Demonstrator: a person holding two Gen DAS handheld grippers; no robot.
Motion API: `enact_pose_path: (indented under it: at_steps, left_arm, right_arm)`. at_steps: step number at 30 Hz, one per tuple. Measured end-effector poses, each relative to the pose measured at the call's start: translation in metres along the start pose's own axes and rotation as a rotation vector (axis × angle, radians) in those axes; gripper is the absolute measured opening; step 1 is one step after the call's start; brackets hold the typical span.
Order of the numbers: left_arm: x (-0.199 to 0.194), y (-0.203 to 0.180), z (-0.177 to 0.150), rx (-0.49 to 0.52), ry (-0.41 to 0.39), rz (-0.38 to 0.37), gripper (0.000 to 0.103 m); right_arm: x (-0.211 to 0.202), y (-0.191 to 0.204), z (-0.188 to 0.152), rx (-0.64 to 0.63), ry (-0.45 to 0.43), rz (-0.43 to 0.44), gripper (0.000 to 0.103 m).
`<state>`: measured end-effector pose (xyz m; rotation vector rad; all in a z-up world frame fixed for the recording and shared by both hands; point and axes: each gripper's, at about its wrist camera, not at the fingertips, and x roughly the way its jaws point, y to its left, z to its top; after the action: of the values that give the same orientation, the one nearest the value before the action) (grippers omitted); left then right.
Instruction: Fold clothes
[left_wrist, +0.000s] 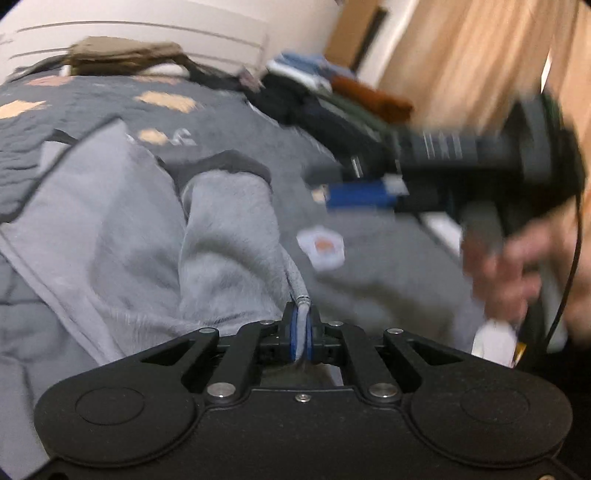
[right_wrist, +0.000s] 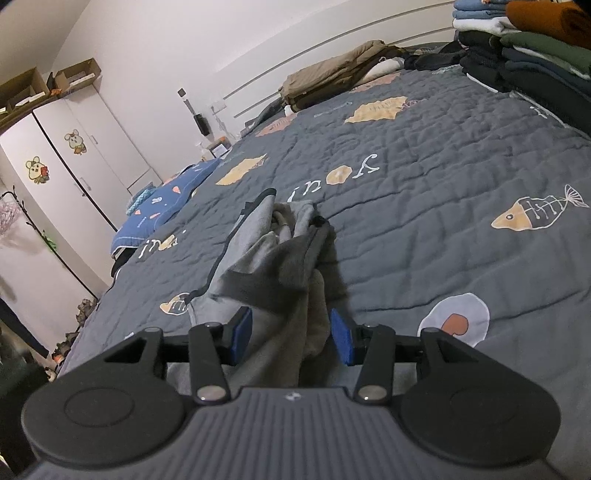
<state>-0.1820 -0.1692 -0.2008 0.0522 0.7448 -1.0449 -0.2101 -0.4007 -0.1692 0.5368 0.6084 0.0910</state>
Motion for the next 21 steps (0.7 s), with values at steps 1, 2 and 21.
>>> enact_pose_path:
  at_steps: [1, 2, 21]
  left_arm:
    - [0.003, -0.004, -0.002, 0.018, 0.011, 0.005, 0.005]
    - [0.004, -0.006, -0.003, 0.035, 0.018, 0.011, 0.005]
    - [-0.006, 0.001, -0.002, 0.018, 0.008, 0.047, 0.006]
  right_arm:
    - [-0.001, -0.001, 0.001, 0.007, -0.001, -0.001, 0.048]
    - [-0.002, -0.003, 0.002, 0.014, -0.003, -0.004, 0.048]
    - [0.03, -0.009, -0.005, 0.173, 0.124, 0.124, 0.06]
